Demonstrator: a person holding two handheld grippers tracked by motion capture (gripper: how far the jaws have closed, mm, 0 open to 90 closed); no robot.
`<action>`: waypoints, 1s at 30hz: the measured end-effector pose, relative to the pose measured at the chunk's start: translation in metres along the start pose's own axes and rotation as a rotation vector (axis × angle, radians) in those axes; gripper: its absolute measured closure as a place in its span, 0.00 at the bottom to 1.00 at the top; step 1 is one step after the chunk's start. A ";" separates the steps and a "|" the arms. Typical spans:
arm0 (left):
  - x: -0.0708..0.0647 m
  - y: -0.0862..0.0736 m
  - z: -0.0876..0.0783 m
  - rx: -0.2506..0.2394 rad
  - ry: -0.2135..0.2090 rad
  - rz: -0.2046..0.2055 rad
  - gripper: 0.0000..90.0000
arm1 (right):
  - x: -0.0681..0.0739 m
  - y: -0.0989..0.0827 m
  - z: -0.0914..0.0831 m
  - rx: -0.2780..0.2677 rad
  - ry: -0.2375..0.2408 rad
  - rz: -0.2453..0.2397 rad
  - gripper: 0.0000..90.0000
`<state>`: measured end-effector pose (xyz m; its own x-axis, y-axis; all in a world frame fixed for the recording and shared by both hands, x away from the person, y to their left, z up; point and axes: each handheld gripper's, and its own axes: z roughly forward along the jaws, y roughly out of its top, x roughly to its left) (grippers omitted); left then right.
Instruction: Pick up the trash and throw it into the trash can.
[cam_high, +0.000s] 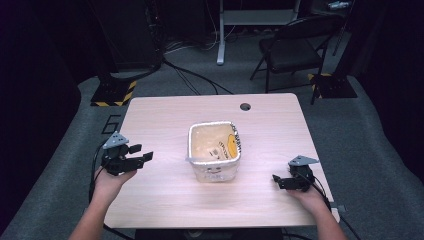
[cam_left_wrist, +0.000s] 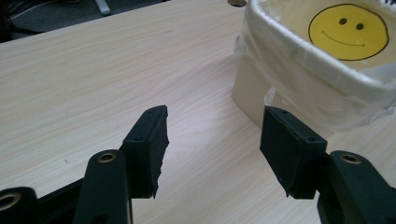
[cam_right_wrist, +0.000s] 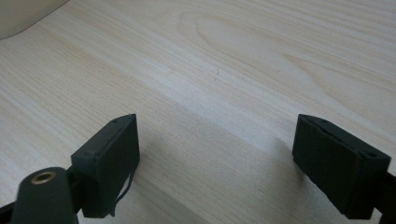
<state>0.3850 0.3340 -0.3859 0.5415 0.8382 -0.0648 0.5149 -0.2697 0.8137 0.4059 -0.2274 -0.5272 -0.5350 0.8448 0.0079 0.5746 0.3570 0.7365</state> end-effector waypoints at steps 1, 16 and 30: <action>0.001 -0.003 0.001 0.002 0.001 -0.003 0.46 | 0.000 0.000 0.000 0.000 0.000 0.000 0.16; 0.015 -0.042 0.018 0.008 0.025 -0.047 0.46 | 0.000 0.000 0.000 0.000 0.000 0.000 0.16; 0.027 -0.070 0.028 0.005 0.052 -0.056 0.46 | 0.000 0.000 0.000 0.000 0.000 0.000 0.16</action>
<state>0.3814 0.3622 -0.4609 0.4772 0.8752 -0.0799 0.5469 -0.2246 0.8065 0.4059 -0.2273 -0.5272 -0.5353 0.8446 0.0077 0.5746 0.3574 0.7363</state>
